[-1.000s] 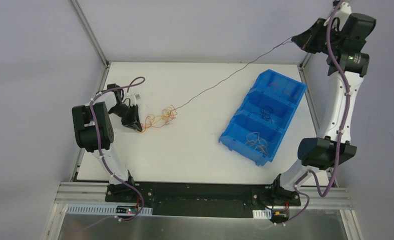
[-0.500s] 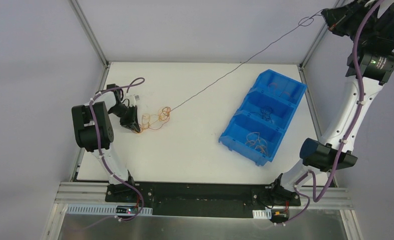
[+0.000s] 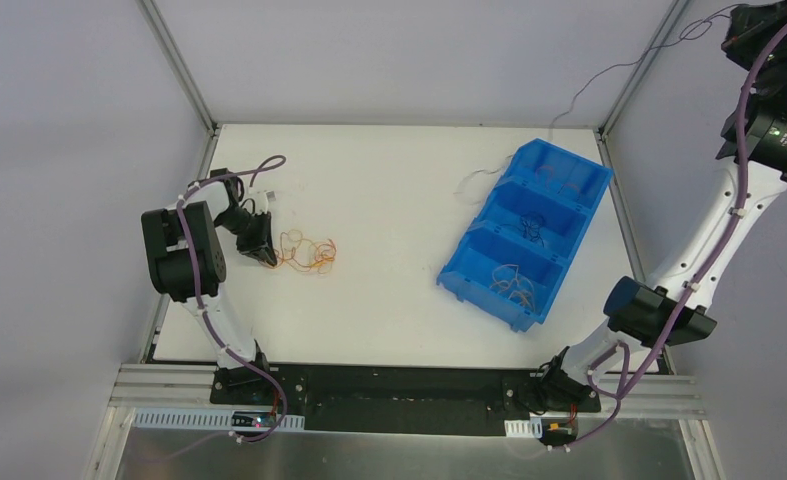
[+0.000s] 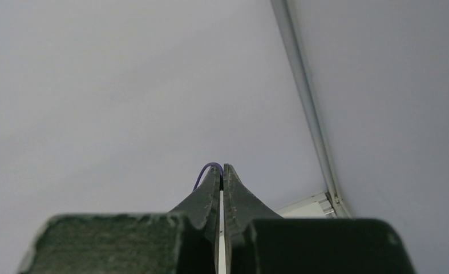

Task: Untangle the cables

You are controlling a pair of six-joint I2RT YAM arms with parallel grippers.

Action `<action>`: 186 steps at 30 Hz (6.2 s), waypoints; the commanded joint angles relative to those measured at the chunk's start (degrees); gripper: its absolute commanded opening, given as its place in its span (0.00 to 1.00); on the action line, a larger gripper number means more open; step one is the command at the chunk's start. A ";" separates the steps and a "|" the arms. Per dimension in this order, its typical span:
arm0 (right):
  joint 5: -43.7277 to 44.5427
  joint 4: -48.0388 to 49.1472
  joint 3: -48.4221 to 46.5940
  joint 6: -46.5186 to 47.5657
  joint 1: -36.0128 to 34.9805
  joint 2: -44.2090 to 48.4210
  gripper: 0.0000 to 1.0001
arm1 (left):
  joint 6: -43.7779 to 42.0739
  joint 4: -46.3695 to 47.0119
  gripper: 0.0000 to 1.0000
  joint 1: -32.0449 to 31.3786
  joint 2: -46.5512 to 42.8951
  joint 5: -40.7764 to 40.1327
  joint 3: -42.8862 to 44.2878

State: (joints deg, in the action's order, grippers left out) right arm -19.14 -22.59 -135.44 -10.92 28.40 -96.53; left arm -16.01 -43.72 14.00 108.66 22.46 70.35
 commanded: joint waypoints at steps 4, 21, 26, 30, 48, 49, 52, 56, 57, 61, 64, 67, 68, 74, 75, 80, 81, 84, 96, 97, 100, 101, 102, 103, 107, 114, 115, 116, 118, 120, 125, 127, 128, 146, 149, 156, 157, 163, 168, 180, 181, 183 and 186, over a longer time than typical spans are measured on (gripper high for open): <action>4.80 4.25 -2.08 0.24 1.42 2.83 0.00 | -3.26 1.45 0.00 2.87 2.68 -9.78 0.84; -12.14 15.11 -1.39 -13.93 1.48 5.71 0.00 | -0.20 1.34 0.00 2.75 3.22 -1.52 2.70; -14.60 17.37 -1.33 -17.77 1.16 6.58 0.00 | -0.61 1.36 0.00 2.65 3.17 -1.19 2.69; -15.19 18.61 -1.24 -18.87 0.71 7.31 0.00 | -0.81 1.36 0.00 2.70 3.39 -1.14 2.60; -9.22 27.05 -7.65 -25.95 -0.09 7.48 0.00 | -1.12 1.36 0.00 2.60 3.70 -1.53 2.17; -9.19 27.22 -7.43 -25.89 -0.10 7.51 0.00 | -1.07 1.36 0.00 2.61 3.70 -1.55 2.09; -9.53 27.34 -6.60 -26.08 -0.27 7.46 0.00 | -0.94 1.36 0.00 2.61 3.65 -1.61 1.91; -9.74 28.13 -5.57 -26.87 -0.68 7.35 0.00 | -0.80 1.36 0.00 2.61 3.55 -1.64 1.52; -9.89 28.16 -5.50 -26.83 -0.90 7.18 0.00 | -0.82 1.36 0.00 2.61 3.55 -1.63 1.47; -10.97 28.06 -1.82 -26.44 -1.97 8.39 0.00 | -0.71 1.36 0.00 2.61 3.62 -1.79 1.37; -11.88 28.54 4.66 -25.80 -3.16 10.80 0.00 | -0.62 1.36 0.00 2.61 3.69 -1.95 1.46; -12.53 28.90 8.77 -25.64 -4.06 12.87 0.00 | -0.44 1.36 0.00 2.54 3.66 -2.06 1.37; -13.16 28.81 9.76 -26.11 -4.20 13.23 0.00 | -0.43 1.36 0.00 2.56 3.66 -2.09 1.38; -16.64 28.79 21.16 -27.35 -5.49 19.15 0.00 | -0.16 1.36 0.00 2.52 3.85 -2.35 1.23; -16.82 28.59 23.32 -26.34 -5.61 20.53 0.00 | -0.12 1.36 0.00 2.52 3.73 -2.36 1.16; -16.88 27.45 28.52 -24.85 -5.64 24.14 0.00 | 0.18 1.36 0.00 2.52 3.68 -2.33 0.52; -17.17 27.93 27.70 -26.02 -5.64 23.82 0.00 | 0.14 1.36 0.00 2.46 3.68 -2.35 0.50; -17.61 28.69 21.54 -29.29 -5.64 21.41 0.00 | 0.08 1.36 0.00 2.31 3.99 -2.57 0.77; -17.09 28.13 8.93 -32.83 -5.59 14.70 0.00 | -0.25 1.19 0.00 2.06 4.82 -3.12 1.09; -17.22 27.90 9.65 -32.35 -5.63 14.62 0.00 | -0.23 1.19 0.00 2.04 4.76 -3.12 0.99; -17.39 27.73 14.48 -29.63 -5.64 15.68 0.00 | -0.11 1.19 0.00 2.08 4.48 -3.00 0.63; -17.47 27.77 16.73 -28.63 -5.64 16.41 0.00 | -0.07 1.19 0.00 2.08 4.38 -2.96 0.59; -17.70 27.85 19.22 -27.45 -5.64 17.33 0.00 | 0.04 1.19 0.00 2.08 4.22 -2.93 0.51; -17.99 27.85 21.59 -26.47 -5.60 18.14 0.00 | 0.13 1.19 0.00 2.08 4.13 -2.88 0.42; -20.09 26.47 32.62 -21.78 -5.72 21.95 0.00 | 0.35 1.19 0.00 2.07 3.75 -2.73 0.14; -22.69 18.02 53.74 -6.69 -8.19 27.93 0.00 | 0.33 1.11 0.00 2.05 3.64 -2.51 0.63; -22.92 16.24 56.08 -3.25 -8.78 28.17 0.00 | 0.33 1.10 0.00 2.07 3.66 -2.53 0.66; -22.85 14.09 58.06 0.39 -9.55 28.26 0.00 | 0.36 1.10 0.00 2.08 3.60 -2.47 0.67; -22.03 10.28 62.03 7.94 -10.88 28.18 0.00 | 0.43 1.12 0.00 2.08 3.41 -2.29 0.52; -20.16 7.15 65.37 14.92 -12.18 27.58 0.00 | 0.55 1.10 0.00 2.04 3.06 -2.09 0.26; -13.63 3.46 70.21 26.18 -13.27 24.57 0.00 | 1.25 1.01 0.00 2.08 1.88 -1.44 -0.15; -9.33 2.00 71.35 30.95 -13.29 23.55 0.00 | 1.45 1.01 0.00 2.08 1.33 -1.28 -0.16; -7.04 1.52 72.07 32.99 -13.33 23.31 0.00 | 1.50 1.01 0.00 2.04 1.11 -1.17 -0.20; 6.57 -4.77 72.58 48.32 -17.19 24.57 0.00 | 1.46 0.86 0.00 2.05 1.07 -0.53 0.32; 4.63 -8.28 70.72 48.03 -19.45 21.60 0.00 | 1.34 0.75 0.00 2.08 0.45 0.40 0.33; 5.47 -15.60 62.17 44.38 -20.67 17.03 0.40 | 0.87 -0.46 0.00 0.90 -4.54 12.00 0.14; 3.84 -16.47 60.38 43.03 -20.67 16.94 0.48 | 0.67 -0.68 0.00 -0.07 -5.54 14.59 0.12; -13.69 -13.86 54.06 32.72 -22.04 17.71 0.83 | 3.58 -0.84 0.00 -14.75 -7.84 24.46 5.57; -22.66 -8.59 54.05 25.51 -26.02 18.18 0.85 | 6.38 0.81 0.00 -25.54 -14.38 36.53 14.40; -28.96 5.62 60.99 13.45 -44.31 17.15 0.81 | 12.50 4.97 0.00 -26.91 -19.78 44.86 17.08; -28.83 7.25 61.30 12.78 -45.88 16.75 0.82 | 13.32 5.38 0.00 -27.23 -19.80 44.72 17.62; -28.08 10.83 61.80 11.35 -48.58 15.92 0.81 | 15.08 6.30 0.00 -27.66 -19.96 44.79 18.70; -26.29 18.78 63.12 6.89 -51.56 15.06 0.81 | 16.71 7.53 0.00 -27.75 -20.56 44.65 19.66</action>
State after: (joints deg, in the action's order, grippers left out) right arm -45.52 -17.02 -73.21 2.26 -20.25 -80.93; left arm -2.24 -38.92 -13.19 89.14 64.36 86.98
